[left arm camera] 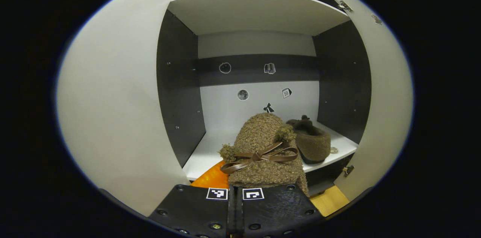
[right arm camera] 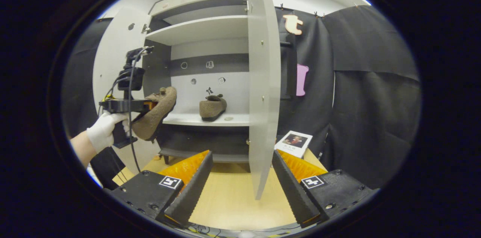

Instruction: Grab one shoe with the right hand and put it into the shoe cabinet, grab the other shoe with the left hand and put it into the shoe cabinet; then close the right door with the right hand and the left door with the left hand.

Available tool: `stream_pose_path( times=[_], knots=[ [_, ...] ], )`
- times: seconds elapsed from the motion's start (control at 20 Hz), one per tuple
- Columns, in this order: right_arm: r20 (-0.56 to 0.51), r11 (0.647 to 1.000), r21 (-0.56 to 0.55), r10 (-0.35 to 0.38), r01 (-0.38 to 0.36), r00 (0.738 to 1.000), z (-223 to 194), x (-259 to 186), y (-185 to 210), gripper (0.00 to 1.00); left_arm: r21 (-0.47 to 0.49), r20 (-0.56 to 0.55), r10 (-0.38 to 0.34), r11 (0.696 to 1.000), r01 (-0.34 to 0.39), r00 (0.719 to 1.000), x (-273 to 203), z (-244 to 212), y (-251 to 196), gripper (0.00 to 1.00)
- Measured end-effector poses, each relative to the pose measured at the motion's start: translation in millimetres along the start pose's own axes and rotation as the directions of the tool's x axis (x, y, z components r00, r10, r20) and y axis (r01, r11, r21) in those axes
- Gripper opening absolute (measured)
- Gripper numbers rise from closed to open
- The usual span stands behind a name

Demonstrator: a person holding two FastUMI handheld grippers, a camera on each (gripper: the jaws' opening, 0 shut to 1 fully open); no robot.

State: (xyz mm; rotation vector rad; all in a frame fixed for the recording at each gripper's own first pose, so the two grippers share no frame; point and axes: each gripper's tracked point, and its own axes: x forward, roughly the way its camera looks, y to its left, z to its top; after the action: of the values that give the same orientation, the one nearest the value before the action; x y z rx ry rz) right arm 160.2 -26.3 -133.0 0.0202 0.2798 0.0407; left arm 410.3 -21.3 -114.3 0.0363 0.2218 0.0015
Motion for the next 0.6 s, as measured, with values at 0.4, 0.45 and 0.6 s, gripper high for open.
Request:
stream_pose_path(
  times=[0.4,0.45,0.6],
  knots=[
    [-0.025,0.998,-0.054,0.011,-0.012,1.000,-4,1,1,1.00,0.048,0.000,0.025,0.999,-0.025,1.000,97,33,-12,0.00],
    [-0.028,0.999,-0.050,0.008,-0.009,1.000,-3,1,-1,1.00,0.054,-0.007,0.026,0.998,-0.025,1.000,109,33,-14,0.00],
    [-0.041,0.999,-0.049,0.000,-0.002,0.999,-6,3,-9,1.00,0.082,-0.064,0.040,0.996,-0.035,0.997,140,16,-20,0.00]
  ],
)
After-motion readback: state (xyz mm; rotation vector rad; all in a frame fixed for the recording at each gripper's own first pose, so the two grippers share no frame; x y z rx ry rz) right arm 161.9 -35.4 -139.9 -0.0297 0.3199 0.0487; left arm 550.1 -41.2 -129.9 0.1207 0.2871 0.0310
